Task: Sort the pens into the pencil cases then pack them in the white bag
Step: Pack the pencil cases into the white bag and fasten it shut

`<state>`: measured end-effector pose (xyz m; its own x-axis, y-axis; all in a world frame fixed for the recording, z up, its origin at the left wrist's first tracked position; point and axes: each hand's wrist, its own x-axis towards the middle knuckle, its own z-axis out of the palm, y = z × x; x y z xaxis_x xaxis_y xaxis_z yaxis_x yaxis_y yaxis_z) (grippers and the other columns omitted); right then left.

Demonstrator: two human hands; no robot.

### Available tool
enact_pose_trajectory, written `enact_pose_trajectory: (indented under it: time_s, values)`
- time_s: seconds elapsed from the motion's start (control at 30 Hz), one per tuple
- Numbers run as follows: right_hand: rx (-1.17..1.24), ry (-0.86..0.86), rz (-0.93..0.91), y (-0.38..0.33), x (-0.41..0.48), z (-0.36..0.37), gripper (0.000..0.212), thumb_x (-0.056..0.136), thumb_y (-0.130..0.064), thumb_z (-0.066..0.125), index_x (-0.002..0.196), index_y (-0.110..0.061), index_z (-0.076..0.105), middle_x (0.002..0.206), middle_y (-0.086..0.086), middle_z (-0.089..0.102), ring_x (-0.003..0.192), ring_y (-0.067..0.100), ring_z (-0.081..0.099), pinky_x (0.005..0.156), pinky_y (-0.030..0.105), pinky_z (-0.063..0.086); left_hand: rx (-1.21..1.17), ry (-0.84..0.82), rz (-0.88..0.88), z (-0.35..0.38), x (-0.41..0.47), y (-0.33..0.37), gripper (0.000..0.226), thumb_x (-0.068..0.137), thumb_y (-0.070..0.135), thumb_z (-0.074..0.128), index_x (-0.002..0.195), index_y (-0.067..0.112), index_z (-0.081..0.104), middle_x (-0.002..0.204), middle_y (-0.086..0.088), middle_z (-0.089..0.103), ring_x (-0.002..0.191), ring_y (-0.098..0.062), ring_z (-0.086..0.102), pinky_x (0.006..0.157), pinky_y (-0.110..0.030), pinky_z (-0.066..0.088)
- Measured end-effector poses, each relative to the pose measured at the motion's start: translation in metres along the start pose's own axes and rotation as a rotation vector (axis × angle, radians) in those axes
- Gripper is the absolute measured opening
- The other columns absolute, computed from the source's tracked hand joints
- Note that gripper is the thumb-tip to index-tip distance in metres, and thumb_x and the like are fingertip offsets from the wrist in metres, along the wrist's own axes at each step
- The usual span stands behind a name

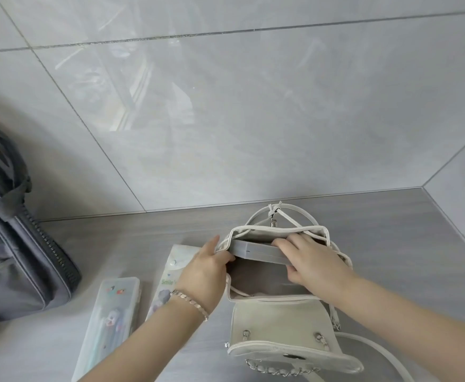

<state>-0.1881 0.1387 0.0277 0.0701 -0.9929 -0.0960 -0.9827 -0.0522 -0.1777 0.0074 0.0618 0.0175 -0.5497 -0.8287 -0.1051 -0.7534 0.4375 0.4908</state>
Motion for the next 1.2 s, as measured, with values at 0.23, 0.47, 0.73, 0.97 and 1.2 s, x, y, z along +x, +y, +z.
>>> enact_pose_trajectory:
  time_s: [0.23,0.47,0.73,0.97,1.2]
  values:
    - [-0.149,-0.239,0.146,-0.014,0.026,0.010,0.038,0.084,-0.002,0.051,0.122,-0.004,0.044,0.120,0.016,0.055,0.111,0.031,0.055,0.083,0.038,0.046,0.013,-0.072,-0.140,-0.001,0.002,0.032,0.047,0.081,-0.001,0.038,0.123,0.014,0.054,0.139,-0.004,0.042,0.112,-0.028,0.056,0.095,-0.029,0.044]
    - [0.169,-0.562,0.217,-0.021,0.022,0.036,0.060,0.087,-0.010,0.042,0.143,-0.017,0.023,0.143,0.016,0.034,0.132,0.034,0.028,0.111,0.039,0.019,-0.047,-0.132,-0.123,-0.007,0.007,0.045,0.073,0.076,-0.007,0.036,0.139,0.028,0.022,0.129,-0.008,0.043,0.105,-0.030,0.055,0.089,-0.034,0.046]
    - [0.368,-0.528,0.280,-0.036,0.011,0.022,0.054,0.092,-0.029,0.041,0.142,-0.016,0.028,0.149,0.012,0.031,0.135,0.030,0.031,0.112,0.036,0.026,0.010,-0.186,-0.094,-0.006,0.006,0.046,0.072,0.078,-0.005,0.038,0.140,0.024,0.019,0.135,-0.008,0.040,0.108,-0.030,0.054,0.091,-0.032,0.045]
    - [0.490,-0.112,0.356,-0.046,0.004,-0.054,0.033,0.097,-0.025,0.032,0.119,-0.030,0.056,0.120,-0.006,0.063,0.112,0.014,0.057,0.086,0.028,0.043,-0.257,-0.314,0.143,-0.028,-0.014,0.011,0.074,0.085,0.011,0.050,0.136,0.054,0.019,0.135,0.019,0.043,0.127,0.001,0.042,0.092,-0.006,0.038]
    - [0.610,-0.101,0.324,-0.046,0.012,-0.043,0.034,0.097,-0.021,0.039,0.129,-0.023,0.051,0.131,-0.008,0.056,0.120,0.009,0.052,0.097,0.022,0.036,0.143,0.013,-0.624,-0.003,-0.042,-0.105,0.079,0.084,0.040,0.054,0.147,0.029,0.009,0.154,-0.014,0.013,0.138,-0.028,0.028,0.111,-0.039,0.027]
